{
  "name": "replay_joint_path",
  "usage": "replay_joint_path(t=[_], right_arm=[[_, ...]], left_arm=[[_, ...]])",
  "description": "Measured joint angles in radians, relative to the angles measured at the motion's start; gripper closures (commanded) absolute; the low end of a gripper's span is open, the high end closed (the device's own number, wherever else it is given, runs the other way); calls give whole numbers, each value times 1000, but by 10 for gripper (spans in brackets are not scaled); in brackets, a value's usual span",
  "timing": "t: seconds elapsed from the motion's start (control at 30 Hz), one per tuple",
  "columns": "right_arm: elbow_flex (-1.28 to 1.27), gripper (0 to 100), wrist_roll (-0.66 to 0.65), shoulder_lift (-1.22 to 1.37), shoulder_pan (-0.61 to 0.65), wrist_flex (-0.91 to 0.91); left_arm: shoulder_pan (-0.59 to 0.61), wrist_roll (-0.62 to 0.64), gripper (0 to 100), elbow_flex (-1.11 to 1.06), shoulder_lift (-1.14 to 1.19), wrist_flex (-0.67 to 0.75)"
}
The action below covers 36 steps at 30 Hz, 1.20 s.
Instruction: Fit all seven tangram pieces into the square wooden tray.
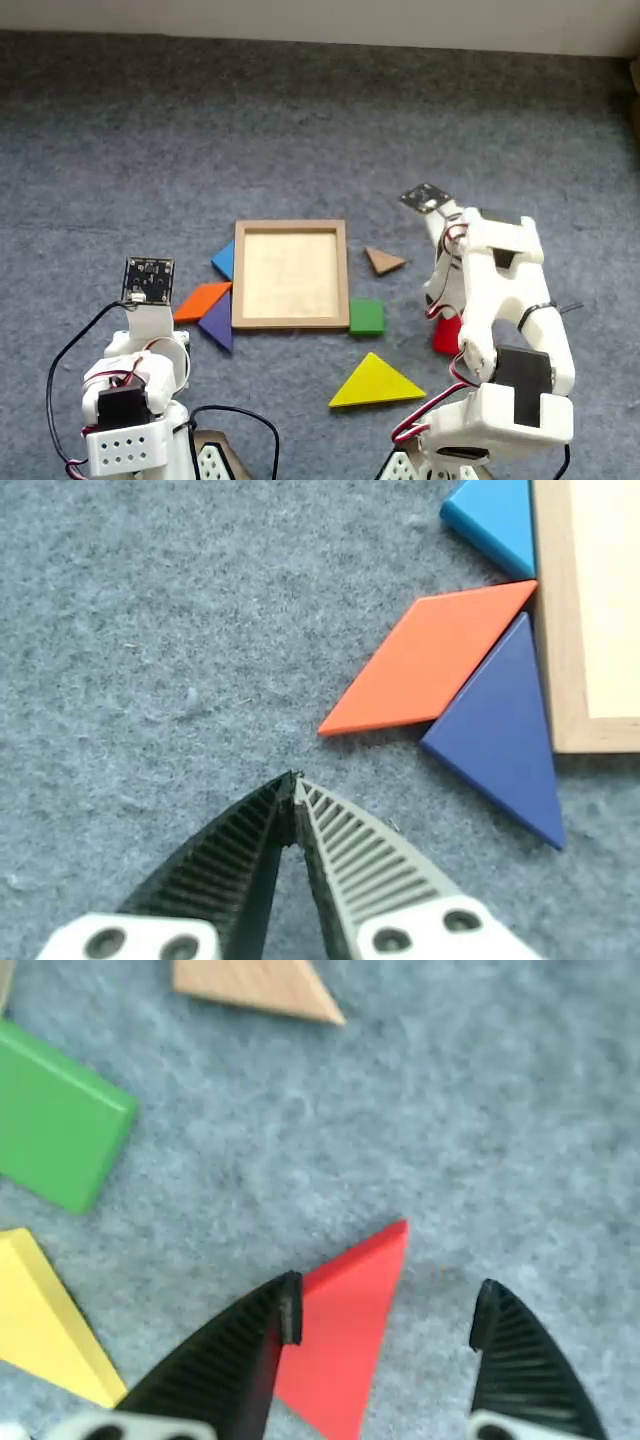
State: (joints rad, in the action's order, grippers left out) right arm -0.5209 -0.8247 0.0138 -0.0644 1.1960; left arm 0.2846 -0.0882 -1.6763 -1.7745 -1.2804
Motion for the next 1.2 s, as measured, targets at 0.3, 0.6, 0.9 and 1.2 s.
replay_joint_path(t=[0.3, 0.6, 0.9, 1.2], right_arm=[[25, 728, 0, -23, -2, 161], [-295, 724, 0, -454, 23, 115], [-506, 634, 14, -532, 35, -69], [-370, 594, 109, -267, 38, -84]], left_arm=[[0, 0, 992, 0, 0, 0], [0, 0, 992, 0, 0, 0], [0, 0, 992, 0, 0, 0], [0, 0, 992, 0, 0, 0]])
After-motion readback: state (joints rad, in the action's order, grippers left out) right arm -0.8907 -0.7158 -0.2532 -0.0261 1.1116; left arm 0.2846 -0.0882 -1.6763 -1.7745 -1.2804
